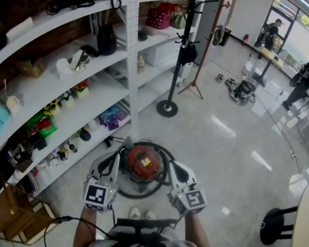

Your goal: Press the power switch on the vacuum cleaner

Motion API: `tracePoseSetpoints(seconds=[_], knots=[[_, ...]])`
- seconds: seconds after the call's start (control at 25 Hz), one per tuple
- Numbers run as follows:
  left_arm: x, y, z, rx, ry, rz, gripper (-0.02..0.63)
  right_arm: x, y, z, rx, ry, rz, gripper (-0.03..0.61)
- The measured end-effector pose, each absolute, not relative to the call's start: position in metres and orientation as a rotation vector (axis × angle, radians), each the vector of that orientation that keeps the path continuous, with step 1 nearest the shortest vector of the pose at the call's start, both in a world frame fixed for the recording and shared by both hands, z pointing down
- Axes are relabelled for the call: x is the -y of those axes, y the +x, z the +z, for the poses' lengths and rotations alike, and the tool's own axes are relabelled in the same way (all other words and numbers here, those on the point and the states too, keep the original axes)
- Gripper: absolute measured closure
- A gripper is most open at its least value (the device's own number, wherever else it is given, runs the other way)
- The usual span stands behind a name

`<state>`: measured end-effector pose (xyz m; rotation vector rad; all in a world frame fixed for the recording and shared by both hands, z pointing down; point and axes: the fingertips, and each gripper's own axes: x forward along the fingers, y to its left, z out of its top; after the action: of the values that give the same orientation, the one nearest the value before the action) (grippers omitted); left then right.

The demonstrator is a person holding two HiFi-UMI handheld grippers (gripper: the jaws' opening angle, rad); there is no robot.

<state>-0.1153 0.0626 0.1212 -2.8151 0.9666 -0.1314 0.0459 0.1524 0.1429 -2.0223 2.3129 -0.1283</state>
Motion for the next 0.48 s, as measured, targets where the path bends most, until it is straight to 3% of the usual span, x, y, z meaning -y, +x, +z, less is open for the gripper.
tracePoseSetpoints(seconds=[0.48], knots=[[-0.0613,-0.1119,0.1215,-0.965,-2.819,-0.128,0.607,-0.1537,0.0478,0.1462,-2.315,-2.033,-0.145,0.568]])
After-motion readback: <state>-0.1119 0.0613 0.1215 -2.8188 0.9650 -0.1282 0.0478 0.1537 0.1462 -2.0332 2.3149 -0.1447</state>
